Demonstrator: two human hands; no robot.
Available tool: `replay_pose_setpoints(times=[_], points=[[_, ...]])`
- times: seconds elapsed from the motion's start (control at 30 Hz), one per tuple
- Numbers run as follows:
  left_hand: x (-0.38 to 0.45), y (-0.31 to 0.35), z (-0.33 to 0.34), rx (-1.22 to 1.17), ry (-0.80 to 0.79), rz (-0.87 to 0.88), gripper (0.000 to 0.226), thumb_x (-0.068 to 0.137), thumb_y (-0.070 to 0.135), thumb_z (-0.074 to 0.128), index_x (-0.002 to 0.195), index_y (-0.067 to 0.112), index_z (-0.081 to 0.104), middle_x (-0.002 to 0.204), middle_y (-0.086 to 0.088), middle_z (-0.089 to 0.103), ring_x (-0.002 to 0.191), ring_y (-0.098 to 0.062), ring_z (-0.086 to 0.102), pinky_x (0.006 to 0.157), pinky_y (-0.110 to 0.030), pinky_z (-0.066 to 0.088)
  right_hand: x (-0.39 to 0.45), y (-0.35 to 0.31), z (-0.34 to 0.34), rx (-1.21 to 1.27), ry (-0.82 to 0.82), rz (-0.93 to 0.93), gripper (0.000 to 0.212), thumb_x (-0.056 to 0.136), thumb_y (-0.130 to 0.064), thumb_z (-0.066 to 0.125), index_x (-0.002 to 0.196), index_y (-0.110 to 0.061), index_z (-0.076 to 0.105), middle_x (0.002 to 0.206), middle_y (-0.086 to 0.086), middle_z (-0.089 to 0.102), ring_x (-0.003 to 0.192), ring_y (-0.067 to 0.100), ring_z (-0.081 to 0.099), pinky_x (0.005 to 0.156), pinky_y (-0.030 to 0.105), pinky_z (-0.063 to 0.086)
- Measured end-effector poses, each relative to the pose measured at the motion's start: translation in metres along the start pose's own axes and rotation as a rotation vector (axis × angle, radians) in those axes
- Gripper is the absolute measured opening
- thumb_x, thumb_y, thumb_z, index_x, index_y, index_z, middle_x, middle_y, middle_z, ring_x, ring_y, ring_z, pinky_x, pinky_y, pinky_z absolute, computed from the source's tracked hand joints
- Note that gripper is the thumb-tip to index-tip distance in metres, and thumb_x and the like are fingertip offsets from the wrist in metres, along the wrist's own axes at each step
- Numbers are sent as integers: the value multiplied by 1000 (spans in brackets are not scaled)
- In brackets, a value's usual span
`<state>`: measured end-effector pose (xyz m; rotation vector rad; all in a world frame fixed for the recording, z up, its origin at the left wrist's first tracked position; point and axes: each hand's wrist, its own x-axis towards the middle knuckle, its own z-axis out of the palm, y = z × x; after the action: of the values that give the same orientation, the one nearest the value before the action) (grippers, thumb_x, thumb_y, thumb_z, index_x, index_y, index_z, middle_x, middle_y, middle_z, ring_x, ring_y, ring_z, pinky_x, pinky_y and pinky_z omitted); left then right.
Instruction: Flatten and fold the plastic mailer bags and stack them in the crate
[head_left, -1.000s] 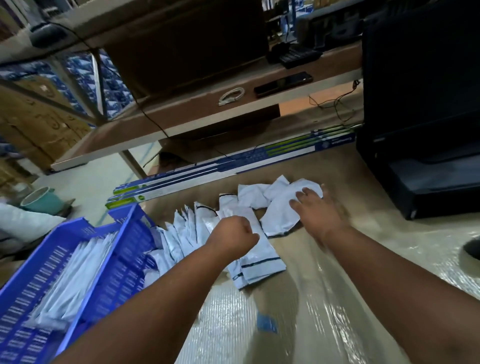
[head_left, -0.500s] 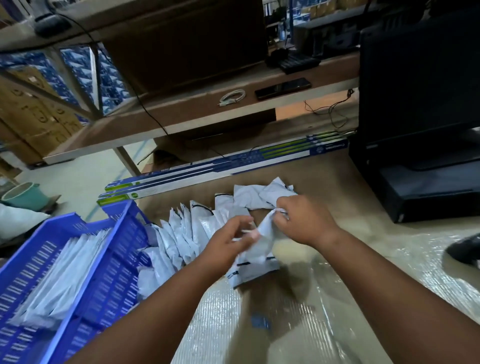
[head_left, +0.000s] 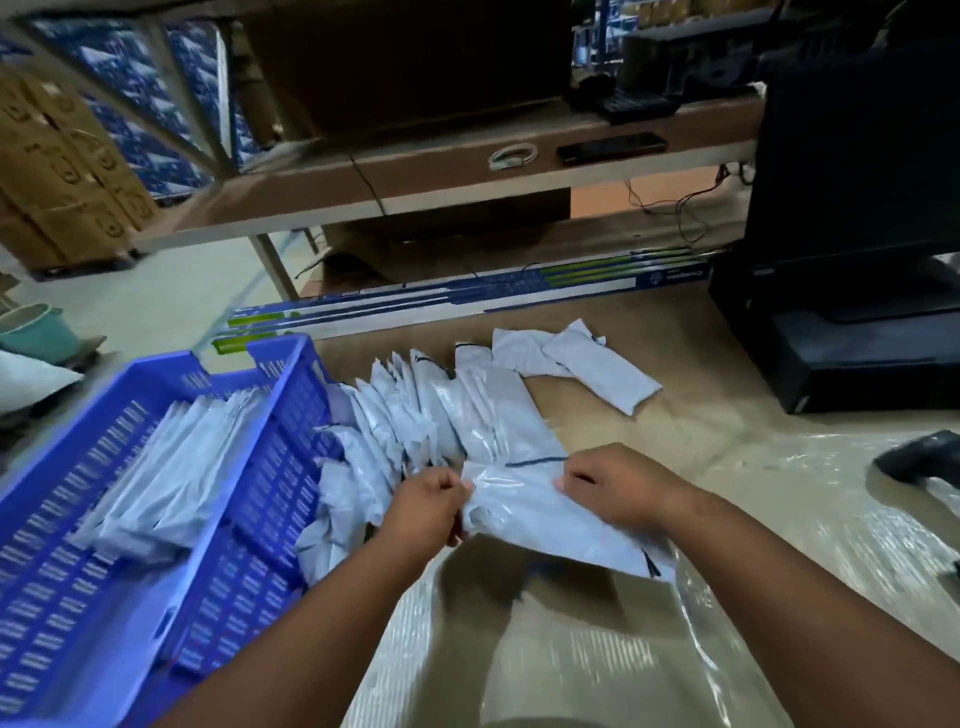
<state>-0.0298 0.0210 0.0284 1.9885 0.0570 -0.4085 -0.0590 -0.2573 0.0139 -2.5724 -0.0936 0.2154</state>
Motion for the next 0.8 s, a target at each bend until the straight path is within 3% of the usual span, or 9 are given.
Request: replay_pose_setpoints(times=[0.1,0.2,0.27,0.33,0.4,0.5,0.67,0.8], points=[[-12,-32,-9,231,-22,42,30,98,28,67,76,9,60,58,1,59,56,-17,58,62,-36,51,-14,-9,21,-222,-32,-8,35,102,-54,44,82,-28,56,87,-6,63,82,17,60,72,39,51],[-31,-58,-15,330,-106,-11,26,98,27,67,82,7,63,61,-11,69,49,-19,61,51,-29,47,-27,-27,52,-427,209,-155,29,100,-49,44,110,-31,65,109,-3,65,99,25,62,82,41,51],[-40,-69,-20,328,-124,-50,25,98,25,67,85,4,64,63,-17,70,45,-26,63,45,-27,45,-32,-45,76,-344,259,-307,41,101,-48,44,131,-28,63,128,0,64,115,27,60,95,45,51],[-43,-75,-25,323,-97,-46,26,97,28,68,81,7,66,64,-14,71,48,-34,66,45,-34,49,-36,-62,104,-264,126,-424,49,105,-47,41,148,-28,52,154,1,52,139,24,48,115,47,40],[-43,-77,-32,299,-72,-64,25,99,29,65,81,12,67,67,-9,73,53,-33,68,49,-39,55,-43,-72,134,-331,-56,-478,57,108,-48,34,162,-31,33,172,1,28,157,21,25,128,49,20],[-41,-78,-40,267,-87,-94,24,101,30,64,83,14,68,70,-8,74,56,-23,67,51,-35,56,-52,-71,155,-389,-115,-458,62,110,-52,24,169,-33,11,177,-1,6,163,19,0,131,52,2],[-43,-81,-38,350,-77,-87,19,96,36,67,88,19,68,71,-2,76,54,-18,69,48,-26,49,-51,-70,155,-448,-124,-475,66,110,-56,18,169,-32,-3,177,-1,-5,163,19,-10,130,54,-4],[-38,-89,-32,449,-42,33,20,90,48,72,99,31,67,84,6,72,74,-15,71,73,-40,62,-50,-68,157,-397,-132,-474,69,110,-60,20,169,-29,5,177,-1,-4,162,15,-11,130,50,-6]])
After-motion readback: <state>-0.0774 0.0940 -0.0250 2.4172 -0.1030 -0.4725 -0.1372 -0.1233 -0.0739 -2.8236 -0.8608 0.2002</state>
